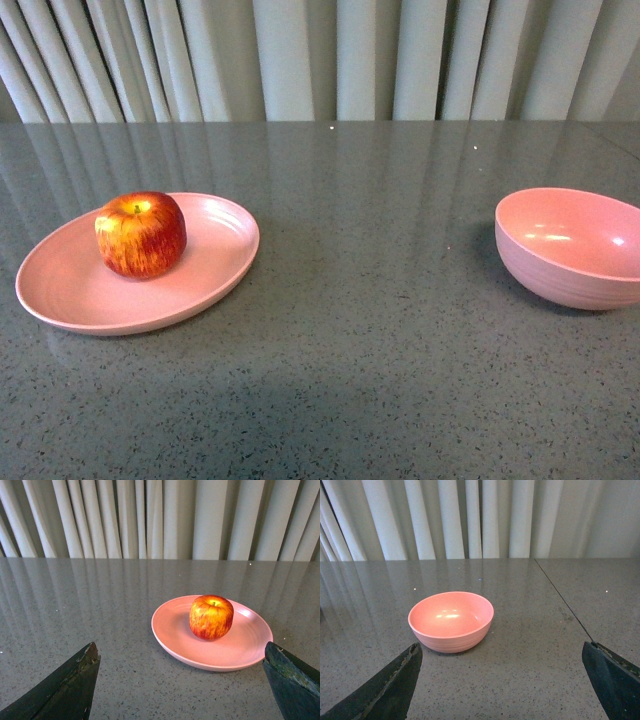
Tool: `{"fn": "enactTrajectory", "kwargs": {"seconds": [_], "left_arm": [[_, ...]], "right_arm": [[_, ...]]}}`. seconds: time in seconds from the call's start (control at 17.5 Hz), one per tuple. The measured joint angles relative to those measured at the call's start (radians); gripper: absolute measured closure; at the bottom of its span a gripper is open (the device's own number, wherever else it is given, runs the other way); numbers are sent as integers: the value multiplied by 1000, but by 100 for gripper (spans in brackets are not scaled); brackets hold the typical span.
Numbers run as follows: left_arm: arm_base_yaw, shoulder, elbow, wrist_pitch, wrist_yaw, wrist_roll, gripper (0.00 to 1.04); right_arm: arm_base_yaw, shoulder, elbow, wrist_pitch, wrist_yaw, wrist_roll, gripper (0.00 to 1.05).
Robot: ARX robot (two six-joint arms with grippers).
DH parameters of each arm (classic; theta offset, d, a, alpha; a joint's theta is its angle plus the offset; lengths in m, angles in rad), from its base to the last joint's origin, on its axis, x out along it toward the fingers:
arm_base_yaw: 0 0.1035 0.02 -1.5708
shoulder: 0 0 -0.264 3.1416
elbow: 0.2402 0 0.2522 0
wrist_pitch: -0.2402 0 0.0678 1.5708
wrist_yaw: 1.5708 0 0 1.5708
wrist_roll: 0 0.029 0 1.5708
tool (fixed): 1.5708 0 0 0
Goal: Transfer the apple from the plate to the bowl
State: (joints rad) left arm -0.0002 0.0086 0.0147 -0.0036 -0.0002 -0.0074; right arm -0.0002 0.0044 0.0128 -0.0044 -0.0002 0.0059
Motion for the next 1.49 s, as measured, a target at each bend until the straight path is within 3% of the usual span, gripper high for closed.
{"fn": "enactTrajectory", "kwargs": {"seconds": [1.49], "left_arm": [[0,0,0,0,0,0,7]], "right_arm": [[0,0,0,0,0,0,7]]}}
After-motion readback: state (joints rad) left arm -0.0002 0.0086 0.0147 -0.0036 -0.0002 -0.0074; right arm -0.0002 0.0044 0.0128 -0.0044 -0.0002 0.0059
